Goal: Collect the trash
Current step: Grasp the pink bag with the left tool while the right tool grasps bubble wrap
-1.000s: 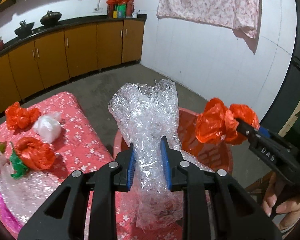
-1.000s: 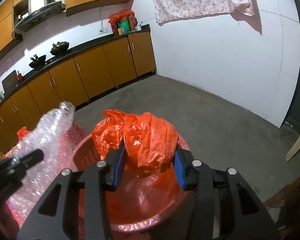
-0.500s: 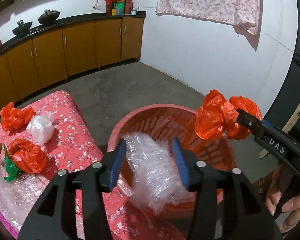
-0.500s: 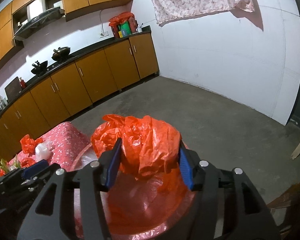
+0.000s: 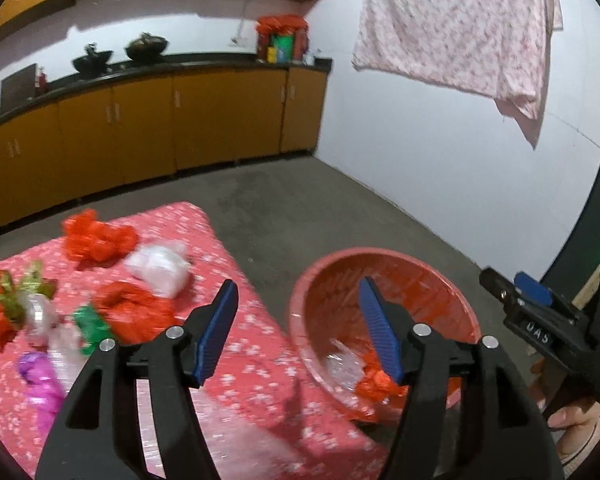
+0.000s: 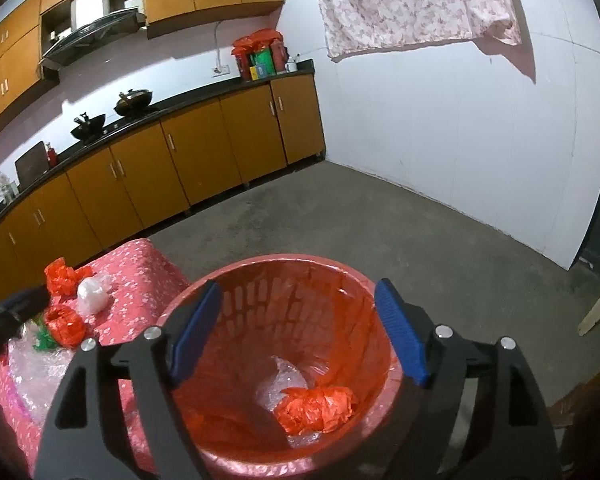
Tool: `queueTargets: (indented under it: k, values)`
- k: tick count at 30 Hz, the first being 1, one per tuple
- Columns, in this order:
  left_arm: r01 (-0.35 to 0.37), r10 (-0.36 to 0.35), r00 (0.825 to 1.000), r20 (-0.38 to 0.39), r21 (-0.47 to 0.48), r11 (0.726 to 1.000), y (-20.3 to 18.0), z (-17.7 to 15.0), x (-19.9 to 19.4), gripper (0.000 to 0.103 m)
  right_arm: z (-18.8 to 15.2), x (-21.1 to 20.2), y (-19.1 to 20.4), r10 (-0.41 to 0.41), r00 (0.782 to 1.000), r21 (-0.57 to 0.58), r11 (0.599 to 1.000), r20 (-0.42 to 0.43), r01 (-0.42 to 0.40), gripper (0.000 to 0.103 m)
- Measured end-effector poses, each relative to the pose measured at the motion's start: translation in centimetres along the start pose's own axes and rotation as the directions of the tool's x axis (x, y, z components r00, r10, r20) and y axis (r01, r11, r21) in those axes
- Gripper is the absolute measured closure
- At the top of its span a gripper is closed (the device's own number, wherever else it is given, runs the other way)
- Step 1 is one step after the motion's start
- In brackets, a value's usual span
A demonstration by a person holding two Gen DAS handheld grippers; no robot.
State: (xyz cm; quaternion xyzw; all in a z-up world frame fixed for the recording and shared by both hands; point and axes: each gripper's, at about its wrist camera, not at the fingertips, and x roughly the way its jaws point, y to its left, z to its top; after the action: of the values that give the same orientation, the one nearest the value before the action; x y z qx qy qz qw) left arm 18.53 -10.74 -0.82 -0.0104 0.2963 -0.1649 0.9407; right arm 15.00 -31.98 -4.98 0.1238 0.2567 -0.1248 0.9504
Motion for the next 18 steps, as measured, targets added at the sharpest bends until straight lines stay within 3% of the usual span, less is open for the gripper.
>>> queueTargets:
  k: [5,10,14,18]
  values:
    - [-0.087,0.088,0.994,0.061,-0.032,0.996,3.5,-0.7,-3.6,0.034,-1.0,-0.6,2.1,0.045,0.999,-0.038,0.998,-0.012,-0.045,0.025]
    - [-0.198,0.204,0.976,0.078,-0.081,0.977,8.0,-2.5,-6.3,0.03,-2.8,-1.2,6.1,0.129,0.991,-0.096,0.986,-0.044,-0.133,0.025]
    - [-0.309,0.315,0.948,0.042,-0.117,0.944,12.1,-4.2,-7.2,0.029,-4.4,-1.6,10.0,0.208,0.974,-0.158,0.963,-0.085,-0.22,0.025]
    - [-0.379,0.381,0.924,-0.021,-0.153,0.912,15.5,-6.2,-6.8,0.029,-5.5,-2.1,13.7,0.296,0.947,-0.195,0.929,-0.123,-0.315,0.025]
